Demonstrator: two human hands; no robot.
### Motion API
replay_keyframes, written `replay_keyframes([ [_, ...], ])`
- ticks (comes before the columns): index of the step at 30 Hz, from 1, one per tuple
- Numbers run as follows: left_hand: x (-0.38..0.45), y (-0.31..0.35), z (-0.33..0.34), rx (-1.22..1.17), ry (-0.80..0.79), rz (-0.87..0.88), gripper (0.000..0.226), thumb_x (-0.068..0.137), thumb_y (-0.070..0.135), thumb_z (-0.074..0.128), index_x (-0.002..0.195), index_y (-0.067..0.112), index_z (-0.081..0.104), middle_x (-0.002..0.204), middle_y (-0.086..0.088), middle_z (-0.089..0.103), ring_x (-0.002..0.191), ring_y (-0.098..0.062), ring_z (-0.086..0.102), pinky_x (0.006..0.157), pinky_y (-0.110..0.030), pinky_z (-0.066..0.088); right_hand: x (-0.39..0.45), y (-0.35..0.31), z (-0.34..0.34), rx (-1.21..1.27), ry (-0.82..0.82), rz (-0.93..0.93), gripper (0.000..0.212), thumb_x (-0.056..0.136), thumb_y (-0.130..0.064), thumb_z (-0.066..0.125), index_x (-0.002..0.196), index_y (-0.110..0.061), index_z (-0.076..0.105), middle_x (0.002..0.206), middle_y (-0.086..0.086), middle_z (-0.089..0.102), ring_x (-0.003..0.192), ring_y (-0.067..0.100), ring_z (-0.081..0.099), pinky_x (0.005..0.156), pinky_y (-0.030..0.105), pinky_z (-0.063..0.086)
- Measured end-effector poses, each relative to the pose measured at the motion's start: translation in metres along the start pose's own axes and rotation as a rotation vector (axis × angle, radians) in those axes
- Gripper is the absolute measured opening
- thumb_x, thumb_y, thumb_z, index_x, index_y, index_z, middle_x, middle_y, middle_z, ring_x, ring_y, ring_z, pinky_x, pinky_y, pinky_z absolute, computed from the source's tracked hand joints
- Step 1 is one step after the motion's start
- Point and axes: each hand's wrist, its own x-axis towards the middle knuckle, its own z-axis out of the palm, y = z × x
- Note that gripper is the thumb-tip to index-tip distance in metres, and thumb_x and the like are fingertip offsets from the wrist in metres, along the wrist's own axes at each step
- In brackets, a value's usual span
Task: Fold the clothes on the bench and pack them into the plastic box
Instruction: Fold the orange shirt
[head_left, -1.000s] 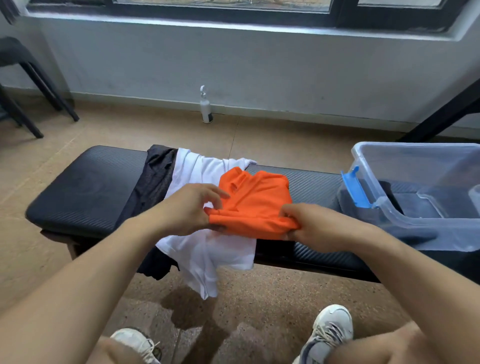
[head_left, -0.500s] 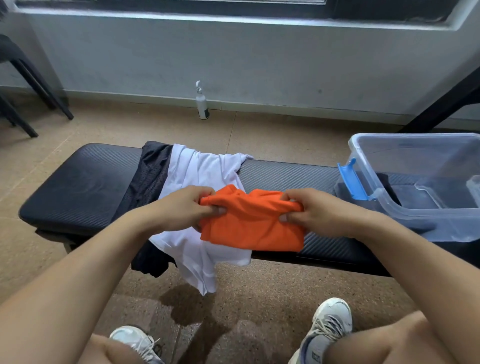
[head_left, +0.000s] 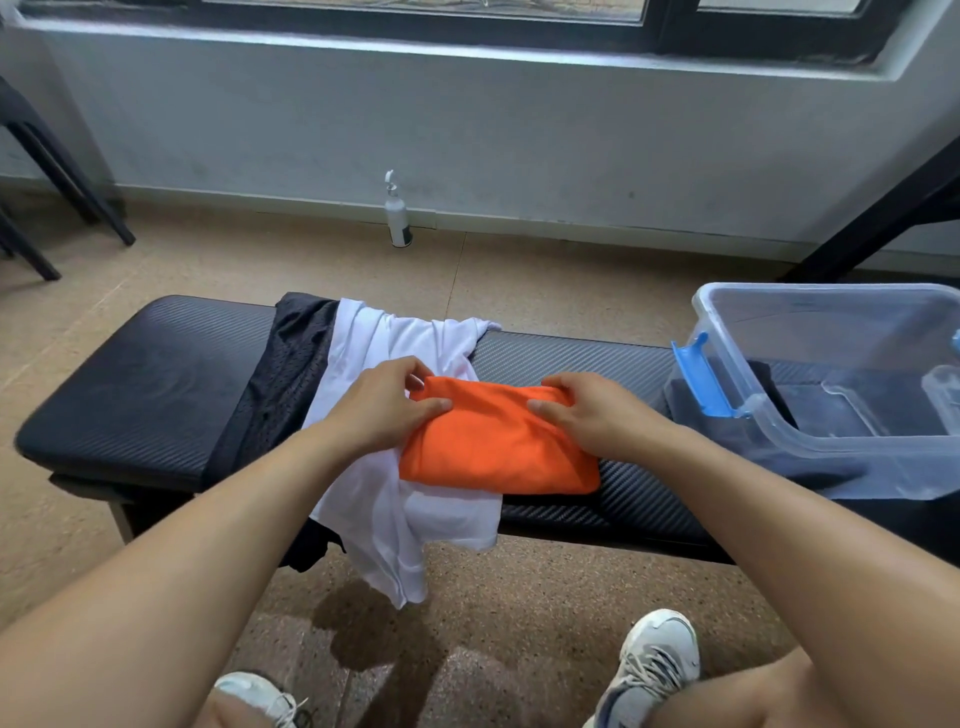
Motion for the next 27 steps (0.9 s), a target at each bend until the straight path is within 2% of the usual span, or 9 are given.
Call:
replay_keyframes([
  [4,0.003,0.001,-0.001,0.004,-0.087,0.004,0.035,0.085,0.040,0.076,0.114,0.023,0.069,0.112,0.000,0.065,0.097,-0.017,0.063,0.088,-0.032,0.049,0.003,-0.003,0.000,-0.066,-0.065,0.011,0.066,0.086,-0.053,0.072,0.141,-0.019,0.057,0.136,0.001,0.063,0.125,0.021,0.059,0.100,0.031,0.044],
  [6,0.003,0.003,-0.003,0.039,-0.146,0.017,0.031,0.087,0.037,0.075,0.111,0.019,0.072,0.105,-0.001,0.069,0.094,-0.018,0.064,0.085,-0.031,0.049,0.005,-0.005,-0.003,-0.074,-0.113,0.040,0.067,0.079,-0.054,0.078,0.135,-0.022,0.061,0.128,-0.003,0.066,0.120,0.019,0.061,0.092,0.030,0.046],
  [9,0.004,0.007,-0.006,0.064,-0.246,0.033,0.026,0.086,0.036,0.074,0.102,0.014,0.074,0.094,-0.005,0.074,0.088,-0.022,0.067,0.080,-0.032,0.051,0.007,-0.004,-0.007,-0.030,-0.196,0.060,0.043,0.075,-0.046,0.085,0.108,-0.021,0.073,0.102,-0.009,0.072,0.095,0.013,0.066,0.074,0.027,0.049],
  [13,0.001,0.011,-0.008,0.073,-0.293,0.067,0.050,0.083,0.029,0.078,0.129,0.021,0.060,0.116,0.004,0.062,0.099,-0.014,0.061,0.079,-0.023,0.044,0.003,-0.004,-0.010,0.019,-0.265,0.004,0.019,0.076,-0.032,0.086,0.087,-0.024,0.073,0.087,-0.007,0.073,0.082,0.010,0.066,0.066,0.025,0.048],
  [16,-0.001,0.014,-0.011,0.027,-0.308,0.116,0.064,0.077,0.030,0.081,0.136,0.024,0.058,0.124,0.007,0.061,0.110,-0.015,0.059,0.086,-0.023,0.044,-0.001,-0.004,-0.012,0.094,-0.234,-0.075,0.023,0.076,-0.022,0.086,0.089,-0.023,0.066,0.085,-0.006,0.069,0.079,0.010,0.062,0.065,0.025,0.046],
  [19,-0.003,0.014,-0.013,0.005,-0.370,0.123,0.032,0.081,0.028,0.081,0.112,0.029,0.073,0.106,0.010,0.071,0.098,-0.009,0.065,0.080,-0.013,0.048,-0.005,-0.001,-0.015,0.190,-0.248,-0.086,0.030,0.075,-0.015,0.087,0.094,-0.021,0.065,0.085,-0.006,0.069,0.078,0.010,0.064,0.065,0.023,0.047],
  [22,-0.007,0.017,-0.009,0.020,-0.389,0.128,0.014,0.082,0.031,0.080,0.094,0.028,0.073,0.095,0.007,0.071,0.089,-0.009,0.064,0.067,-0.008,0.044,-0.007,0.002,-0.016,0.197,-0.252,-0.086,0.040,0.073,-0.011,0.088,0.103,-0.022,0.065,0.094,-0.004,0.070,0.084,0.012,0.066,0.067,0.023,0.050],
  [25,-0.007,0.020,-0.004,0.022,-0.354,0.126,0.019,0.080,0.033,0.082,0.093,0.022,0.072,0.098,0.001,0.071,0.090,-0.012,0.065,0.075,-0.020,0.048,-0.008,0.002,-0.016,0.137,-0.257,-0.058,0.054,0.071,-0.017,0.090,0.116,-0.027,0.064,0.104,-0.006,0.068,0.093,0.013,0.066,0.075,0.026,0.054],
  [27,-0.006,0.020,-0.002,0.012,-0.345,0.133,0.022,0.079,0.029,0.083,0.092,0.018,0.069,0.093,0.002,0.071,0.083,-0.010,0.062,0.072,-0.022,0.046,-0.010,0.000,-0.015,0.076,-0.284,-0.014,0.064,0.069,-0.034,0.091,0.125,-0.030,0.061,0.111,-0.008,0.066,0.097,0.013,0.065,0.084,0.030,0.057],
])
